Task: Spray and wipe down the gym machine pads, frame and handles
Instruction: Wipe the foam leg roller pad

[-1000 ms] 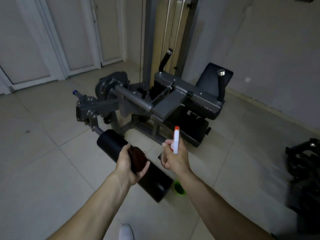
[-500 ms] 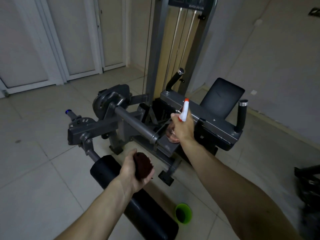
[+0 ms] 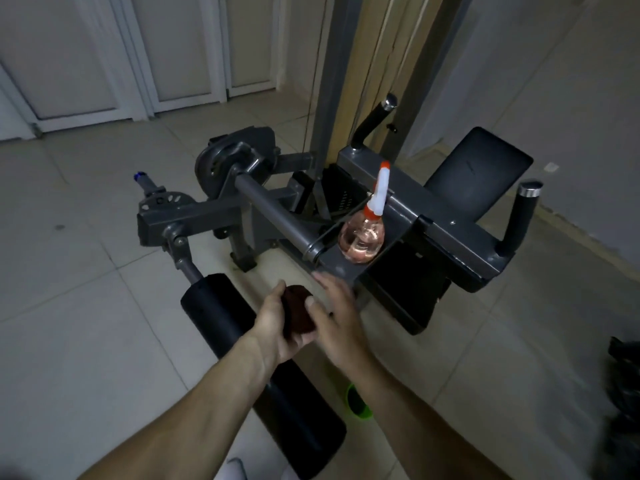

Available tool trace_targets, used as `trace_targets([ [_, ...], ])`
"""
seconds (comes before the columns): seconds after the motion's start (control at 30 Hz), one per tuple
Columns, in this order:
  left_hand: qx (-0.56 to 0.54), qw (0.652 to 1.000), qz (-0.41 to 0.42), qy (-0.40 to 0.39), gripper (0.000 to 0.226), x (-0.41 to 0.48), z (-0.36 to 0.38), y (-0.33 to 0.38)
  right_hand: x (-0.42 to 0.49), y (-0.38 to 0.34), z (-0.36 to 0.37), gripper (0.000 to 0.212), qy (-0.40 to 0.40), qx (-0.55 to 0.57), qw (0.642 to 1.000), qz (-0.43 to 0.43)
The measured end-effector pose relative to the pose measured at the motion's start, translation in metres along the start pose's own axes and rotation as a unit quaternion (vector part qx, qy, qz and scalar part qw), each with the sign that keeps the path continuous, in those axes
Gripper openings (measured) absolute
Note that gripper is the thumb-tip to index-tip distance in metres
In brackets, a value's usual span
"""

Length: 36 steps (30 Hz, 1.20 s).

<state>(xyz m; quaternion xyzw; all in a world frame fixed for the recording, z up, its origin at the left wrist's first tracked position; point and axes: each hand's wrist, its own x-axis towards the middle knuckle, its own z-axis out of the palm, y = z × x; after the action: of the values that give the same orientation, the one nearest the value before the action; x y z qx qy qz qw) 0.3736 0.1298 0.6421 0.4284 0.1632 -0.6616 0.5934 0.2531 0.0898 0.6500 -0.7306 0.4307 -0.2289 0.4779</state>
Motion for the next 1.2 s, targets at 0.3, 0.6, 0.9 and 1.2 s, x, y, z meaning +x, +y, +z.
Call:
trace_targets([
  [0.3,-0.031,0.992,0.060,0.106,0.071,0.029,-0.093,-0.020,0.011,0.092,0.101,0.046,-0.135,0.060,0.985,0.087],
  [0.6,0.055,0.945,0.100,0.307,0.056,0.093,-0.214,-0.007,0.049,0.153,0.170,0.051,-0.181,-0.164,0.967,-0.066],
  [0.9,0.074,0.973,0.105,0.194,0.060,0.158,-0.248,0.001,0.091,0.176,0.212,0.026,-0.167,-0.155,0.953,-0.198],
  [1.2,0.095,0.977,0.124,0.147,0.053,0.150,-0.244,-0.004,0.205,0.104,0.300,0.020,-0.155,-0.184,0.951,-0.196],
])
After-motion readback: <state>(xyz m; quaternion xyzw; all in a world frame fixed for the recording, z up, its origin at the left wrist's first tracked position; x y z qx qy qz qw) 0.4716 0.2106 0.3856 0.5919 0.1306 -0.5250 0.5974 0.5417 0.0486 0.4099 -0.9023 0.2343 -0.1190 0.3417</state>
